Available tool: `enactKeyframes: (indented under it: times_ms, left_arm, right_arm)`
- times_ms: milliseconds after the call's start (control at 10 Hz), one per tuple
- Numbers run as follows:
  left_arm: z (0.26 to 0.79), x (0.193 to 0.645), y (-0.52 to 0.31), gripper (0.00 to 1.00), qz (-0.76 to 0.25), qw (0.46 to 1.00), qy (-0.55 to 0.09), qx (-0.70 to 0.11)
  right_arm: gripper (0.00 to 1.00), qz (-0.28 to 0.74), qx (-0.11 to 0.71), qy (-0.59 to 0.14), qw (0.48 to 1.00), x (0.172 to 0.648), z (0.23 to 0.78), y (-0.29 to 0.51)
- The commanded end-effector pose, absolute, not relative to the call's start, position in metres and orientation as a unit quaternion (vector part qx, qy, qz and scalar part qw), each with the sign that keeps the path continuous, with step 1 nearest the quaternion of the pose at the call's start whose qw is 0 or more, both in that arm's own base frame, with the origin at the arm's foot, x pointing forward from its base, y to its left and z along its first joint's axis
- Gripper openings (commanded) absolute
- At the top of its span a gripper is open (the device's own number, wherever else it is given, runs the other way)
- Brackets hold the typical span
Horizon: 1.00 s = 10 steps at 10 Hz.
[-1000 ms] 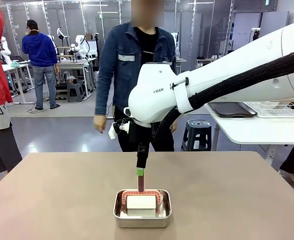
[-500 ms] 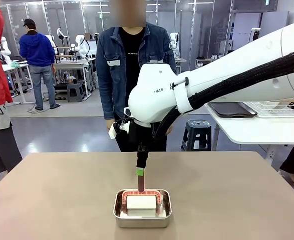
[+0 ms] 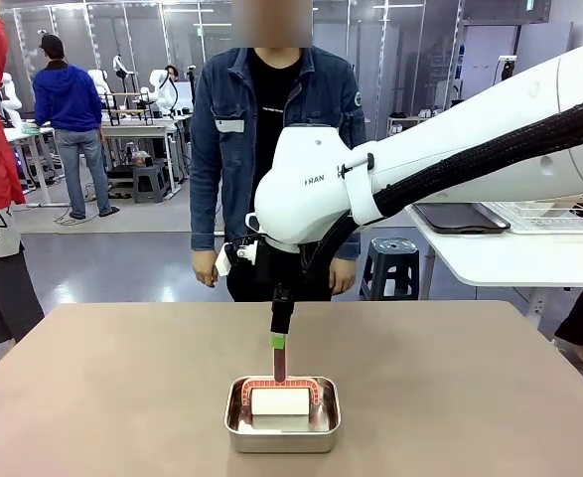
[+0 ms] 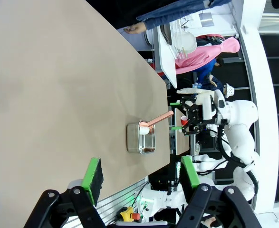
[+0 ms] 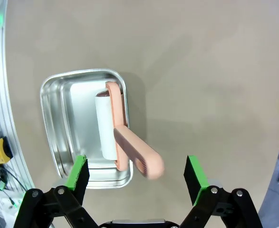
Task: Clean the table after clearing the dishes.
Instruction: Place the Lint Roller back on top of the Airtight Container.
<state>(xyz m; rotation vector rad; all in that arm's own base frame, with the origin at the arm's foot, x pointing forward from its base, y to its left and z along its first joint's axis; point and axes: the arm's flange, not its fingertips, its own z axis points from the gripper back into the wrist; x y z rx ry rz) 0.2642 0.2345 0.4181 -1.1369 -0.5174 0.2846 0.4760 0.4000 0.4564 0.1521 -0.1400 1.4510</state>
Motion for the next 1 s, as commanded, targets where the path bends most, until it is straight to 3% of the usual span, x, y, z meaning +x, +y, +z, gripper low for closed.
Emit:
enactKeyframes:
  times_ms: [0,200,400,600,900]
  left_arm:
    - [0.422,0.261,0.235,0.83,0.133,0.804,-0.237,-0.528]
    - [0.422,0.261,0.235,0.83,0.133,0.804,-0.237,-0.528]
    - [0.422,0.261,0.235,0.83,0.133,0.804,-0.237,-0.528]
    - [0.422,0.261,0.235,0.83,0.133,0.804,-0.237,-0.528]
    - [0.422,0.261,0.235,0.83,0.133,0.804,-0.237,-0.528]
  right_arm:
    - [1.00,0.555,0.188,-0.132,0.800,0.501,0.521,0.333]
    - [1.00,0.406,0.384,-0.137,0.818,0.519,0.538,0.232]
    - [1.00,0.291,0.504,-0.120,0.804,0.507,0.518,0.134]
    - [1.00,0.150,0.585,-0.147,0.783,0.480,0.490,0.010]
    - [1.00,-0.050,0.604,-0.221,0.764,0.390,0.462,-0.163]
